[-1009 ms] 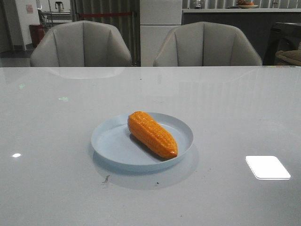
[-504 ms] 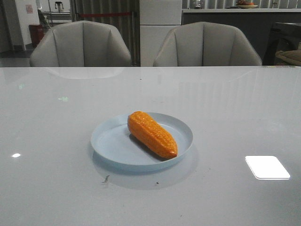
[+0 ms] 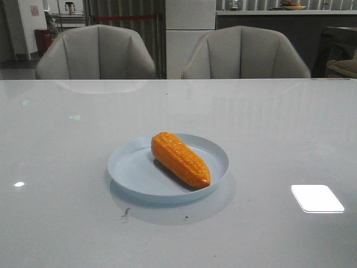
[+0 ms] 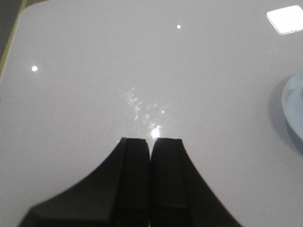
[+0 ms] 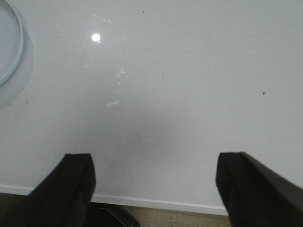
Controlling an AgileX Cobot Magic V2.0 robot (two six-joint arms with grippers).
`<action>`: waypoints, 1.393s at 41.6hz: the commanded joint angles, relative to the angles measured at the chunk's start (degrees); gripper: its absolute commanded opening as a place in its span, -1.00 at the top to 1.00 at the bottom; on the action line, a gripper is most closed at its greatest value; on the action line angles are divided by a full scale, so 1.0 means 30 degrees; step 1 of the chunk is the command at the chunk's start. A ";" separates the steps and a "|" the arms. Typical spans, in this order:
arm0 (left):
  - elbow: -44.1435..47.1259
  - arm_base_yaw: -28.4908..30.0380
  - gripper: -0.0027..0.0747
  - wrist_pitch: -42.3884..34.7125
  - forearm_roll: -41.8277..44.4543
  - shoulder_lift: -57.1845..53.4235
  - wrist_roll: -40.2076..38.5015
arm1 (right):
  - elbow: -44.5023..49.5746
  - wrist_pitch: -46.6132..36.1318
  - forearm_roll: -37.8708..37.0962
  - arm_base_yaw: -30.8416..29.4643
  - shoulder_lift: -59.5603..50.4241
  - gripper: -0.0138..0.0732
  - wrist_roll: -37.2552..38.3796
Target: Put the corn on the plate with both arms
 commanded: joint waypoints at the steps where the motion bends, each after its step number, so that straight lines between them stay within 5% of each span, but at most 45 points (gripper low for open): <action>1: -0.0608 -0.0149 0.70 -0.2106 0.0096 -0.0823 -0.0011 | -0.0513 -0.0854 0.0206 -0.0139 -0.0064 -0.76 -0.0153; 9: 0.0881 -0.0149 0.70 -0.4876 -0.0769 -0.2558 -0.0011 | -0.0513 -0.0854 0.0206 -0.0139 -0.0064 -0.76 -0.0153; 21: 0.7095 -0.0149 0.70 -1.2712 -0.2731 -0.7115 -0.0011 | -0.0513 -0.0854 0.0206 -0.0139 -0.0064 -0.76 -0.0153; 38: 1.2302 -0.0113 0.70 -1.3217 -0.2731 -1.5217 -0.0011 | -0.0513 -0.0854 0.0206 -0.0139 -0.0064 -0.76 -0.0153; 58: 1.4237 0.1711 0.70 -1.3006 -0.2731 -1.5237 -0.0011 | -0.0513 -0.0704 0.0206 -0.0139 -0.0064 -0.76 -0.0153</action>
